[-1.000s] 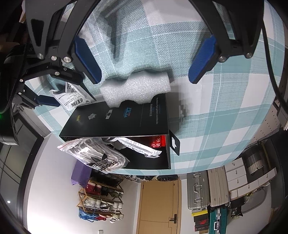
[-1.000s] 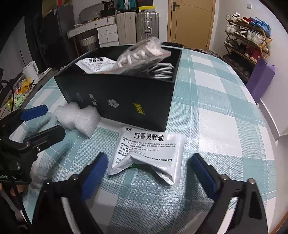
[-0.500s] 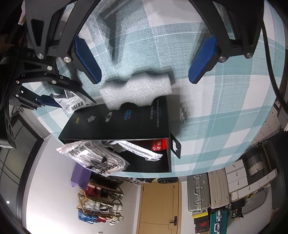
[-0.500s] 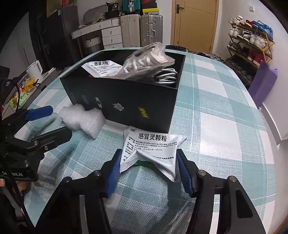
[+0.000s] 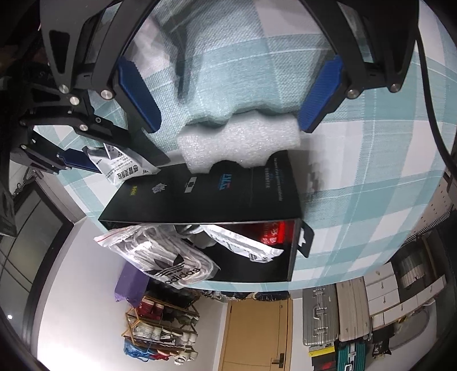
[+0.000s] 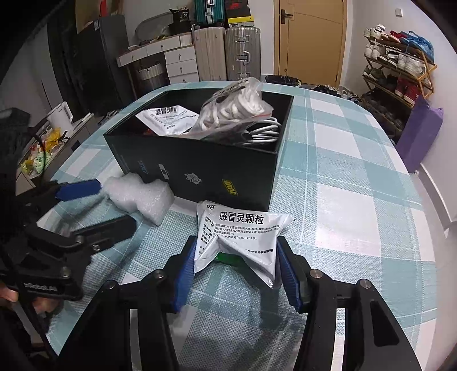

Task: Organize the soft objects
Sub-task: 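Grasp the second white sachet with the right gripper, then grasp the white foam block with the left gripper while the right gripper holds the sachet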

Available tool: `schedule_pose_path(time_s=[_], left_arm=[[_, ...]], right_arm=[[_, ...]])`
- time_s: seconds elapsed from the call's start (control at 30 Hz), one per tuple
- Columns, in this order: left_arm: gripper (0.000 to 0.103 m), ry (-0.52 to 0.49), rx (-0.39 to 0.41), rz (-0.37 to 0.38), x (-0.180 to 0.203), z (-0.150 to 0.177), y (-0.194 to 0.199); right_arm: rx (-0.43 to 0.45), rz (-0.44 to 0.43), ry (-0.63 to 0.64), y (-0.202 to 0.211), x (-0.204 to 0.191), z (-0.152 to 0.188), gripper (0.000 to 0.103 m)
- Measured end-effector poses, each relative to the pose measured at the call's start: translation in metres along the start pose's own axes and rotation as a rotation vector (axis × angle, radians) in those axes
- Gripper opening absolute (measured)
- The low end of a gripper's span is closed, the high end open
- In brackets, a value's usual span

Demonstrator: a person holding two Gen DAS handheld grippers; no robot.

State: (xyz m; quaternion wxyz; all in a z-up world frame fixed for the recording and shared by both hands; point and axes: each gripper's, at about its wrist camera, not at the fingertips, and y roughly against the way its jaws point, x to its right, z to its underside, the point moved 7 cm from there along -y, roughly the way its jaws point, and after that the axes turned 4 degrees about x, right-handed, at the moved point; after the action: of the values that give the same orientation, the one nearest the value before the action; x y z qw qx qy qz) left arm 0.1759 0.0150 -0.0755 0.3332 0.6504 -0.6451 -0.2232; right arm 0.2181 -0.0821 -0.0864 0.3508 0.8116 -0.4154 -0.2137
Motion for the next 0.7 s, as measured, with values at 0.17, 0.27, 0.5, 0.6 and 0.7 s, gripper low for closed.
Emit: schedule_pose_path(time_s=[0.17, 0.27, 0.5, 0.6, 0.7], left_arm=[[0.098, 0.004, -0.014, -0.012, 0.004, -0.003, -0.007], [0.098, 0.009, -0.026, -0.03, 0.003, -0.004, -0.011], [0.091, -0.025, -0.042, -0.046, 0.006, 0.0, -0.016], [0.089, -0.026, -0.03, -0.044, 0.006, 0.001, -0.013], [0.089, -0.039, -0.013, -0.034, 0.01, 0.002, -0.008]], right_arm=[[0.005, -0.014, -0.007, 0.003, 0.002, -0.001, 0.054], [0.006, -0.014, -0.007, 0.003, 0.003, -0.001, 0.054], [0.003, -0.004, -0.009, 0.003, 0.007, 0.001, 0.054], [0.008, -0.004, -0.01, 0.005, 0.007, 0.0, 0.054], [0.011, -0.001, -0.009, 0.005, 0.005, 0.0, 0.054]])
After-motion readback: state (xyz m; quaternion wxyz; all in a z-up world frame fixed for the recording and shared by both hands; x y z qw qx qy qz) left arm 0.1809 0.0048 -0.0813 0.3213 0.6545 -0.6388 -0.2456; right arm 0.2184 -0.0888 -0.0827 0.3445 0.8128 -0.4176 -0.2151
